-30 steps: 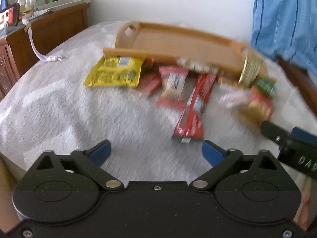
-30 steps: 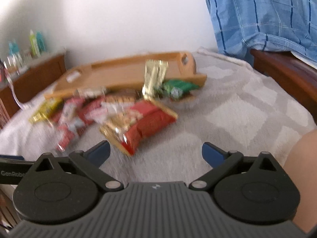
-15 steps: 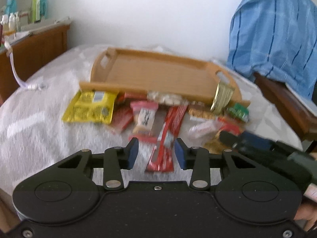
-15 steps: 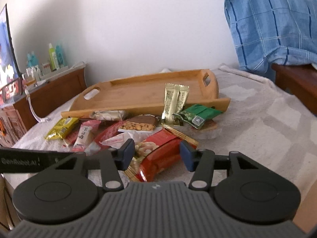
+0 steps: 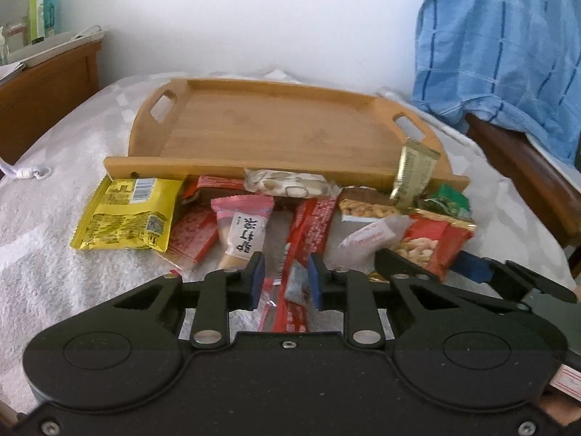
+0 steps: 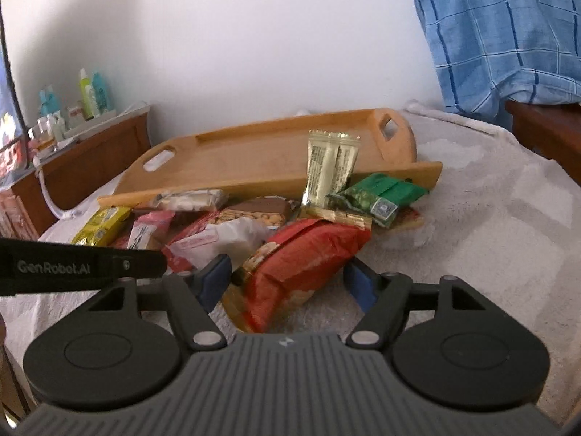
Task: Organize snacks
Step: 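Grasp the long red bar with the left tool while the right tool grasps the red nut bag, then carry the red bar with the left tool onto the tray while the right tool sets the nut bag there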
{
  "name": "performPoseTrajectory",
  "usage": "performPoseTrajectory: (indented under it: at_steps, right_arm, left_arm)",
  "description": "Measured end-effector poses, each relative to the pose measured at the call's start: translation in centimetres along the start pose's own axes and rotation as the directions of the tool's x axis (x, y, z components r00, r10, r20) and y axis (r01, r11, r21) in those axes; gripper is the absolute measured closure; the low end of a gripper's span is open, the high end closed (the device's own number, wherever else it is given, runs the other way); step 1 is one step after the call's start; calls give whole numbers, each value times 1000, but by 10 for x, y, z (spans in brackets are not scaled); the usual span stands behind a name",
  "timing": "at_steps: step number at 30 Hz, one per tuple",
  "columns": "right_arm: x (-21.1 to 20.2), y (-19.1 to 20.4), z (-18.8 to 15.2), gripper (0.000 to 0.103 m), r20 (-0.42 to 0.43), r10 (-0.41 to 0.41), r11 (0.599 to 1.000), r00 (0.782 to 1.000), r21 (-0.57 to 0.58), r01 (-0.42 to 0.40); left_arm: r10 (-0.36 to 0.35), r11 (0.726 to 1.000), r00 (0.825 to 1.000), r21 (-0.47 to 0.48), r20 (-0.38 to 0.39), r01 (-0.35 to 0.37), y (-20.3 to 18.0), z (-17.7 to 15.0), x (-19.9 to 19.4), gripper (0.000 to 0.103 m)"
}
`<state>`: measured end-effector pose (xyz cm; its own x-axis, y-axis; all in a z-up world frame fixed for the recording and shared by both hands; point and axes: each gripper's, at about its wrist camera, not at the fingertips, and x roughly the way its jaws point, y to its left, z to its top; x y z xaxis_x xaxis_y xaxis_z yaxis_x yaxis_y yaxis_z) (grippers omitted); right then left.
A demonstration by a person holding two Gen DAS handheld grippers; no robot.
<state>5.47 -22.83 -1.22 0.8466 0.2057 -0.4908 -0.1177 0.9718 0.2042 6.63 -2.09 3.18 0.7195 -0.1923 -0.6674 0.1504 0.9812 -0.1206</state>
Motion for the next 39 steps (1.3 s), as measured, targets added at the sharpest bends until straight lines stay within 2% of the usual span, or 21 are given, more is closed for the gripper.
performPoseTrajectory:
  at_steps: [5, 9, 13, 19, 22, 24, 25, 26, 27, 31, 39]
  right_arm:
    - [-2, -2, -1, 32, 17, 4, 999, 1000, 33, -4]
    - [-9, -9, -2, 35, 37, -6, 996, 999, 92, 3]
    - [-23, -14, -4, 37, 70, -23, 988, 997, 155, 12]
    - [-46, -18, -3, 38, 152, -49, 989, 987, 147, 27]
    - [-46, -22, -1, 38, 155, -52, 985, 987, 172, 25]
    - [-43, -25, -1, 38, 145, -57, 981, 988, 192, 29]
    - [-42, -26, -1, 38, 141, -58, 979, 988, 199, 29]
    - [-42, -28, -2, 38, 140, -59, 978, 988, 207, 29]
    - [-41, -29, -3, 38, 139, -61, 977, 988, 213, 30]
    - [-41, -33, -2, 38, 147, -64, 975, 987, 222, 30]
    - [-47, -39, 18, 38, 225, -22, 987, 974, 158, -15]
  left_arm:
    - [-26, 1000, 1000, 10, 4, 26, -1, 0, 6, 79]
    - [-43, 999, 999, 13, 3, 43, -4, 1, 7, 73]
    - [-40, 998, 999, 38, 9, 40, -8, 1, 6, 71]
    - [-54, 998, 998, 35, 9, 54, -9, 0, 8, 72]
    - [-77, 996, 997, 43, -25, 78, -12, -2, 17, 66]
    - [-59, 996, 998, 72, 3, 58, -17, -6, 18, 66]
    - [-40, 995, 999, 95, 5, 40, -21, -6, 18, 67]
    - [-20, 994, 1000, 105, 13, 19, -24, -7, 17, 80]
    - [-14, 995, 1000, 102, 15, 13, -24, -7, 16, 82]
    - [-63, 998, 998, 11, 10, 63, -15, -2, 5, 84]
    - [-63, 997, 990, 41, 124, 59, -16, 24, -34, 85]
